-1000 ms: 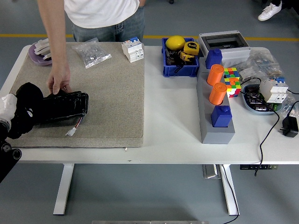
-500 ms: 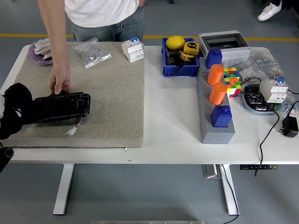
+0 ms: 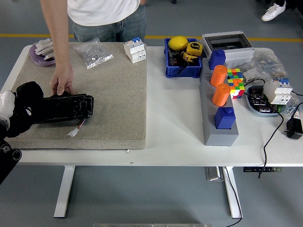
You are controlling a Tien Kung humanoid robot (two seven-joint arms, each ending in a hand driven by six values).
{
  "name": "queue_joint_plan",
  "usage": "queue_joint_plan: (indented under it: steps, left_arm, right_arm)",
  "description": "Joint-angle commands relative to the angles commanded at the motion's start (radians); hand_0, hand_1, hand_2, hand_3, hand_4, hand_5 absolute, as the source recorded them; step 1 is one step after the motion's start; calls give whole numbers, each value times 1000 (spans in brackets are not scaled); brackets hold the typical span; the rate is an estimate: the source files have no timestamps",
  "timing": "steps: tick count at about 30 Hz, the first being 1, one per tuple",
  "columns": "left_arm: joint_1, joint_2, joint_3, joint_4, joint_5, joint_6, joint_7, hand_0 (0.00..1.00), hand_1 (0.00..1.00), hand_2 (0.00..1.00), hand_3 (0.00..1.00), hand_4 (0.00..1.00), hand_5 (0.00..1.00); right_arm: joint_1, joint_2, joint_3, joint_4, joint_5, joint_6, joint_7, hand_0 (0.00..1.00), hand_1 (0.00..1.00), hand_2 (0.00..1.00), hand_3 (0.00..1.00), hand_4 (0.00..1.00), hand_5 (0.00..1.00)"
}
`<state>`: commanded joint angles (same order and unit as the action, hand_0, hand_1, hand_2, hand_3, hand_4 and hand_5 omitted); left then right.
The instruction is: Pick the rag up,wipe the panel,place it on the desk
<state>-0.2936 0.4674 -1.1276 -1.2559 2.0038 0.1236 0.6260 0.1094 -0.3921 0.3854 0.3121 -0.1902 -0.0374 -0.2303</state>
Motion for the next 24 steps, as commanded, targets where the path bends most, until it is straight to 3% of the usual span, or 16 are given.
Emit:
queue_joint_plan:
  steps: [9,24]
  left_arm:
    - [-53,-31,133,-42,-35,-3,12,211,206,536,553,544,86]
    - [-126,-76,265,-91,-61,-10,19,211,205,537,554,544,86]
  right_arm:
    - [4,-1,0,1,-2,1,0,674,685,703,638,998,456]
    - [8,-3,-2,2,-3,3,-1,674,684,703,639,998,457]
